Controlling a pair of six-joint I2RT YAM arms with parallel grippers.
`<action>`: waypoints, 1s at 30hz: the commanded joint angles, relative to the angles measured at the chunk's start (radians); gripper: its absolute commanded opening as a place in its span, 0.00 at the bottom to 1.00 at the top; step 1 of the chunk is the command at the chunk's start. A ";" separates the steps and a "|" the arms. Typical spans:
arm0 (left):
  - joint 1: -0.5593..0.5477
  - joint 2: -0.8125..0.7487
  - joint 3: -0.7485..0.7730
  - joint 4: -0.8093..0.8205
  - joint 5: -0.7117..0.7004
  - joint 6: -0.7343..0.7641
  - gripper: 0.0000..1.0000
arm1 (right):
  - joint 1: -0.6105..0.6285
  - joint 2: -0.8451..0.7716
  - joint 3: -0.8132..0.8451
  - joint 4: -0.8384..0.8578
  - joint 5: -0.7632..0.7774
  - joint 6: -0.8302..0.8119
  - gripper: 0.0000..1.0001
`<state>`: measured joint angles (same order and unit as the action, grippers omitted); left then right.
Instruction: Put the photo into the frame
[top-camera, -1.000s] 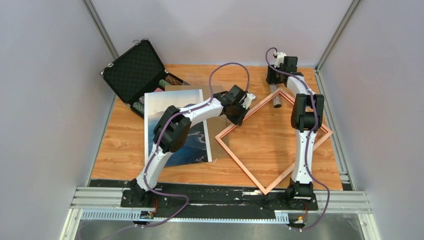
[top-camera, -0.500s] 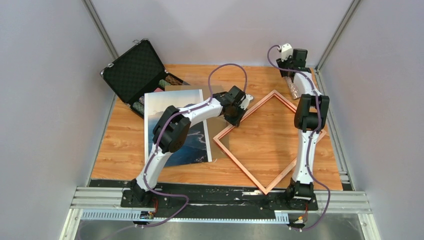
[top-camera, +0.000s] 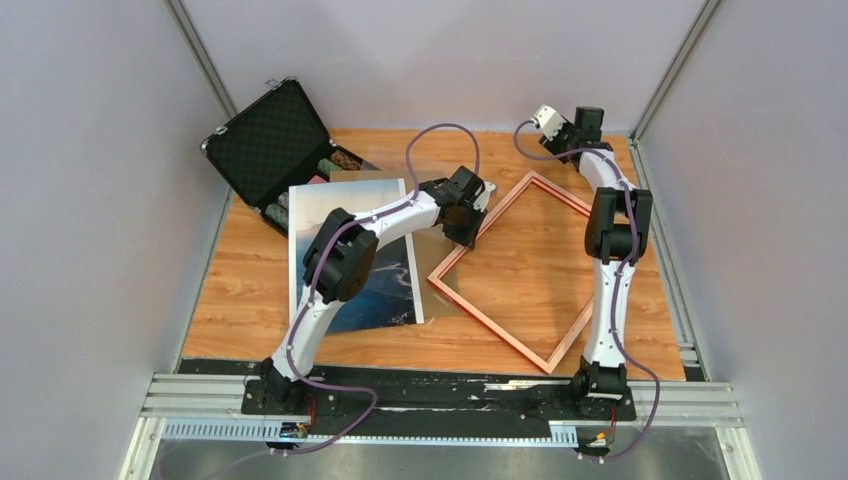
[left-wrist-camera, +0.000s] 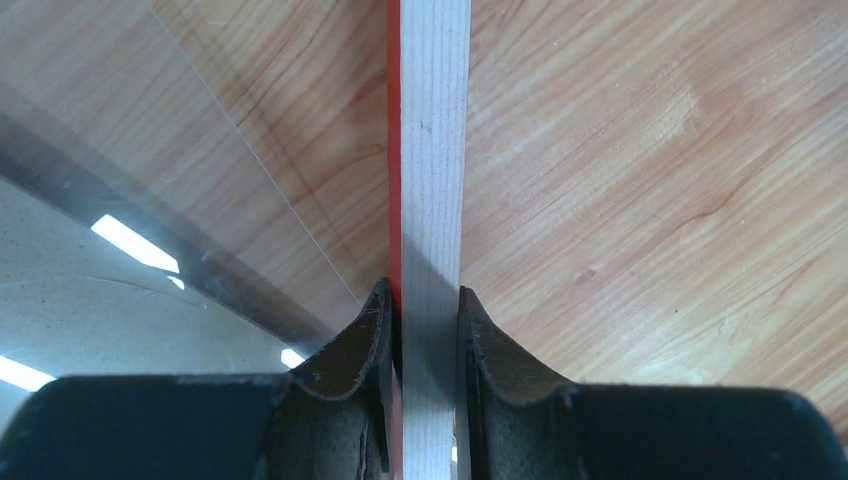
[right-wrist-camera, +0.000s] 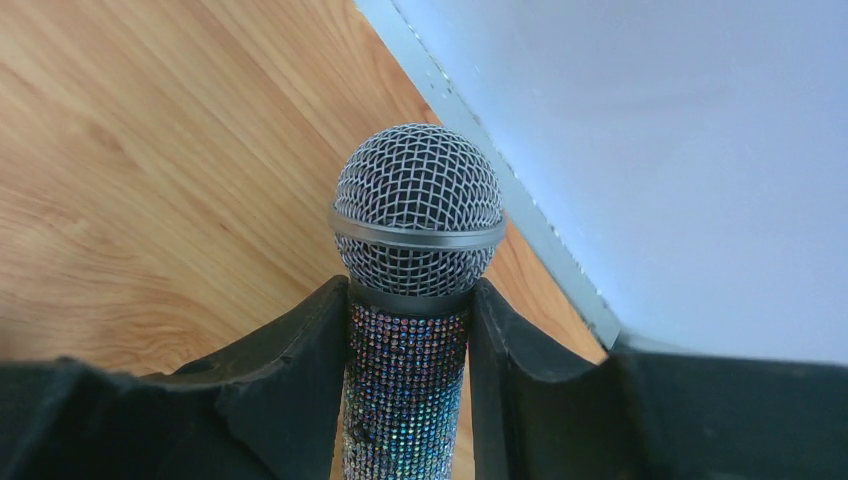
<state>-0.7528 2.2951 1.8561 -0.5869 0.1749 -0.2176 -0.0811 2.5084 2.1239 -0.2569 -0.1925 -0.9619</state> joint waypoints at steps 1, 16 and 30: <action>0.007 0.010 0.077 -0.006 0.015 -0.112 0.00 | 0.021 0.013 0.023 0.047 -0.056 -0.164 0.08; 0.007 0.092 0.110 0.012 0.015 -0.262 0.00 | 0.021 0.059 0.044 0.043 0.009 -0.138 0.15; -0.024 0.100 0.056 0.041 -0.023 -0.347 0.00 | 0.000 0.003 0.034 0.045 0.002 0.039 0.74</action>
<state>-0.7593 2.3581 1.9419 -0.5701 0.1452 -0.4728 -0.0746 2.5633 2.1349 -0.2043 -0.1802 -1.0172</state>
